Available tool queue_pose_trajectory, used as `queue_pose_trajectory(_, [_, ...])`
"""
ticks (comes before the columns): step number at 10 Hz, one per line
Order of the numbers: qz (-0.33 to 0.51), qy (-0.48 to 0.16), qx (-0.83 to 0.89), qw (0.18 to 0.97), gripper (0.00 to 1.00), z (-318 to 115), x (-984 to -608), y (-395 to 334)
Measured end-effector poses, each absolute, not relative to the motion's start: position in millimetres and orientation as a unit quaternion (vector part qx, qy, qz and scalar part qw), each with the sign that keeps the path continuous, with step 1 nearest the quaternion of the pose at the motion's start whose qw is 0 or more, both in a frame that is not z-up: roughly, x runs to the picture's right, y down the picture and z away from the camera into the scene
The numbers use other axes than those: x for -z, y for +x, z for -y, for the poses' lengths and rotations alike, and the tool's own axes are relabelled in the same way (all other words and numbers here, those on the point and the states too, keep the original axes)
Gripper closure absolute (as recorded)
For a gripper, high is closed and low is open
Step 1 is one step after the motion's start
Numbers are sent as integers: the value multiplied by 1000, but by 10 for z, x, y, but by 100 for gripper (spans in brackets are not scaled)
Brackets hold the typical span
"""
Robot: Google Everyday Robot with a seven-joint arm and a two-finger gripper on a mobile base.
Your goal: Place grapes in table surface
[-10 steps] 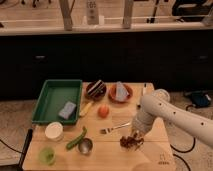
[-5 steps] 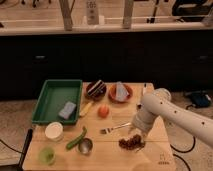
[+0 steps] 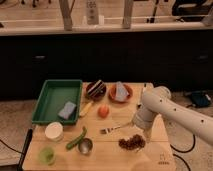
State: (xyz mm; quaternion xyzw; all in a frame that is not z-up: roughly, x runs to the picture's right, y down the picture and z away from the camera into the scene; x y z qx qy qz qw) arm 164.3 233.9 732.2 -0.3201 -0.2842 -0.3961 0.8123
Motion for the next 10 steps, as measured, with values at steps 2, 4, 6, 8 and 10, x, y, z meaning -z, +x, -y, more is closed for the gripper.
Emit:
queue_pose_trajectory(2, [285,-322,399,810,20,-2310,-7320,1635])
queue_pose_trajectory(4, [284,-322,398,811,20,-2311,-7318,1645])
queue_pose_trajectory(6, [285,-322,398,810,20,-2309,-7321,1637])
queue_pose_trajectory(8, [285,-322,398,810,20,-2309,-7320,1639])
queue_pose_trajectory(10, [285,-322,398,810,20,-2308,-7321,1636])
